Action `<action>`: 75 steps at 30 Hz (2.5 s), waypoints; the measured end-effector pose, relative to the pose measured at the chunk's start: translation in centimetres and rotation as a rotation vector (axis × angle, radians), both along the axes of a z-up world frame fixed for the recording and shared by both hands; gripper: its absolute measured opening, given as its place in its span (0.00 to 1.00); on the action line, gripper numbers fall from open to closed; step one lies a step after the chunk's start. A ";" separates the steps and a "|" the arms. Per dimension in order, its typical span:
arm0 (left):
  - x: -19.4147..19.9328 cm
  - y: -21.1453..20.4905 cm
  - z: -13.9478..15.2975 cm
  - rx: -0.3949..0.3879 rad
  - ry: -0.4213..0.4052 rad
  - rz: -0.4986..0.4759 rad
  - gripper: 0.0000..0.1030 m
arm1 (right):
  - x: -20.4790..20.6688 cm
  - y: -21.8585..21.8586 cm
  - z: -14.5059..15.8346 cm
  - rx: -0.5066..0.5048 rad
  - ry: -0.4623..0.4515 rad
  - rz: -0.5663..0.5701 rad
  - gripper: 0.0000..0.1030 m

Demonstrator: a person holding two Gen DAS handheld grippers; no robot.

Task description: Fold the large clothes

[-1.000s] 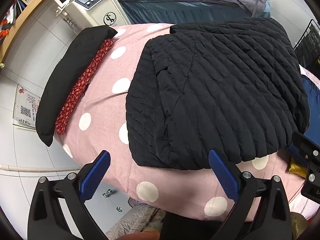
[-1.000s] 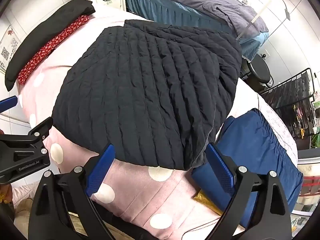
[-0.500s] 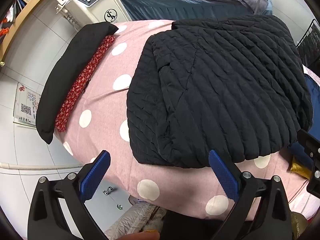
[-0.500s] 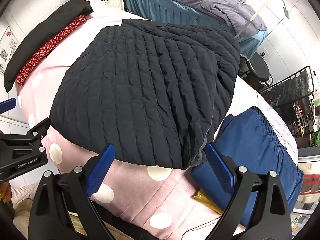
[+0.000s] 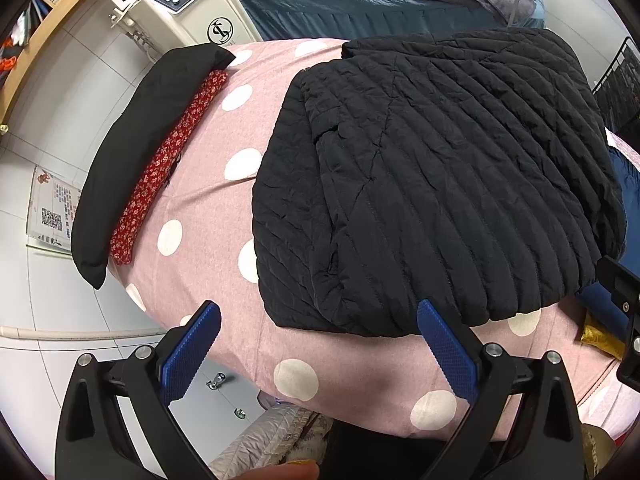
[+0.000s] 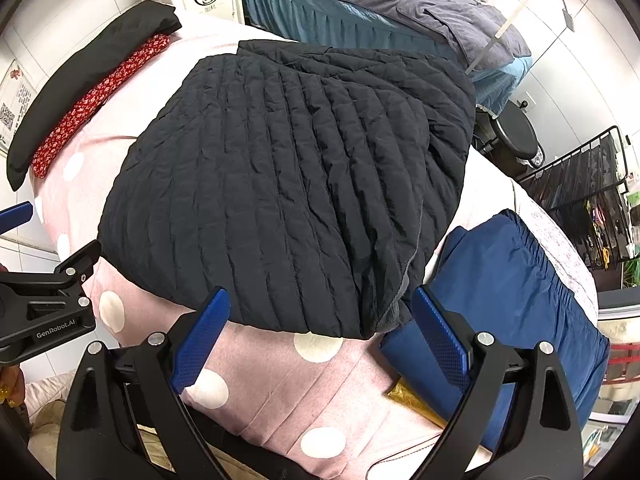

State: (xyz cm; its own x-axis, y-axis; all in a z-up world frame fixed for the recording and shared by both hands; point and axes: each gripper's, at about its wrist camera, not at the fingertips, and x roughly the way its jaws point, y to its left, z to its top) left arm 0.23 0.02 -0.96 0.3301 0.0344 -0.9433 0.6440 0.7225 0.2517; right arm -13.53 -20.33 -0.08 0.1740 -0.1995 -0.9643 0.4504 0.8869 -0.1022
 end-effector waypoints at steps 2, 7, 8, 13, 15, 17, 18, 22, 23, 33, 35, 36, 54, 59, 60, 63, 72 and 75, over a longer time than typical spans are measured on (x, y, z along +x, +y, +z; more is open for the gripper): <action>0.1 0.1 0.0 -0.001 0.000 0.003 0.94 | 0.0 0.0 0.0 0.000 -0.001 0.000 0.88; 0.0 0.2 -0.1 0.001 0.001 0.002 0.94 | 0.0 0.1 -0.1 -0.001 0.000 0.000 0.88; 0.1 0.2 -0.1 0.000 0.002 0.003 0.94 | 0.0 0.1 -0.1 0.000 0.000 0.000 0.88; 0.1 0.2 -0.1 0.002 0.002 0.004 0.94 | -0.1 0.1 -0.1 0.001 0.001 0.001 0.88; 0.0 0.3 -0.1 0.002 0.003 0.006 0.94 | -0.1 0.1 -0.1 0.000 0.000 0.001 0.88; 0.0 0.4 0.0 0.002 0.003 0.005 0.94 | -0.1 0.1 -0.1 0.001 0.000 0.001 0.88; -0.1 0.4 0.0 0.003 0.003 0.005 0.94 | -0.1 0.1 -0.1 0.001 0.001 0.001 0.88; -0.1 0.4 -0.1 0.004 0.004 0.005 0.94 | -0.1 0.1 -0.2 0.001 0.001 0.002 0.88; -0.2 0.5 0.0 0.004 0.005 0.005 0.94 | -0.2 0.2 -0.1 0.001 0.001 0.003 0.88; -0.2 0.6 0.0 0.005 0.006 0.005 0.94 | -0.3 0.2 -0.2 0.004 0.001 0.001 0.88; -0.2 0.6 0.0 0.004 0.005 0.005 0.94 | -0.3 0.2 -0.2 0.004 0.001 0.002 0.88; -0.2 0.6 0.0 0.005 0.005 0.005 0.94 | -0.3 0.2 -0.2 0.003 0.001 0.001 0.88; -0.4 0.8 -0.2 0.007 0.009 0.002 0.94 | -0.5 0.2 -0.3 0.007 0.002 -0.001 0.88; -0.5 0.7 -0.3 0.006 0.016 0.002 0.94 | -0.5 0.2 -0.3 0.007 0.001 0.000 0.88; -0.6 0.8 -0.3 0.005 0.018 0.001 0.94 | -0.5 0.1 -0.3 0.007 0.001 0.000 0.88; -0.4 0.6 -0.4 0.006 0.022 0.001 0.94 | -0.5 0.1 -0.3 0.006 0.001 0.000 0.88; -0.2 0.4 -0.5 0.009 0.024 0.001 0.94 | -0.7 0.1 -0.5 0.008 0.001 -0.003 0.88; -0.3 0.3 -0.5 0.010 0.028 -0.002 0.94 | -0.8 0.1 -0.4 0.005 -0.001 -0.002 0.88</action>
State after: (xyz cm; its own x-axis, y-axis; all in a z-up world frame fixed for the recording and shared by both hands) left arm -0.06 0.36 -1.46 0.3038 0.0431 -0.9518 0.6522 0.7188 0.2408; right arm -14.33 -20.18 -0.47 0.1744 -0.1947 -0.9652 0.4527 0.8864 -0.0970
